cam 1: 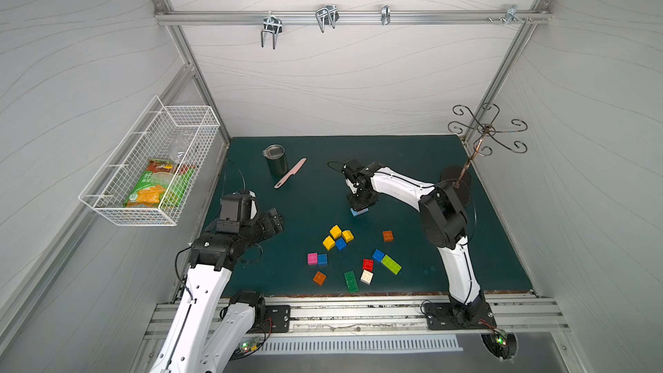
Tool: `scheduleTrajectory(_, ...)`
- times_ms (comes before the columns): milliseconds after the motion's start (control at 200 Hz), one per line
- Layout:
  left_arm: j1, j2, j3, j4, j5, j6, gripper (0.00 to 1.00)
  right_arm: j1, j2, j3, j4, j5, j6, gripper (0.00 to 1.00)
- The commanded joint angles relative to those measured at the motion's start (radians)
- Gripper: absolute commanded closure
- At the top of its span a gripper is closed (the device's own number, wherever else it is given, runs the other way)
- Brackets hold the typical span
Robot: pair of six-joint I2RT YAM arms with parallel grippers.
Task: Assemble the number 1 with lego
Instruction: Assemble the lego brick with the lego brick.
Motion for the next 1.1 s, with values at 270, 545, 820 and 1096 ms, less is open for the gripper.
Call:
scheduleTrajectory(270,-0.003,0.006,0.007,0.043,0.013,0.001,0.16,-0.016,0.088,0.009,0.007,-0.02,-0.045,0.94)
scheduleTrajectory(545,-0.003,0.009,0.007,0.043,0.013,0.002,0.16,-0.023,0.169,0.099,-0.066,-0.018,-0.021,0.94)
scheduleTrajectory(820,-0.003,0.006,0.007,0.043,0.013,0.001,0.16,-0.019,0.266,0.151,-0.131,0.014,0.017,0.94)
scheduleTrajectory(1096,-0.003,-0.002,0.007,0.043,0.011,0.001,0.16,-0.019,0.318,0.161,-0.204,-0.02,0.213,0.94)
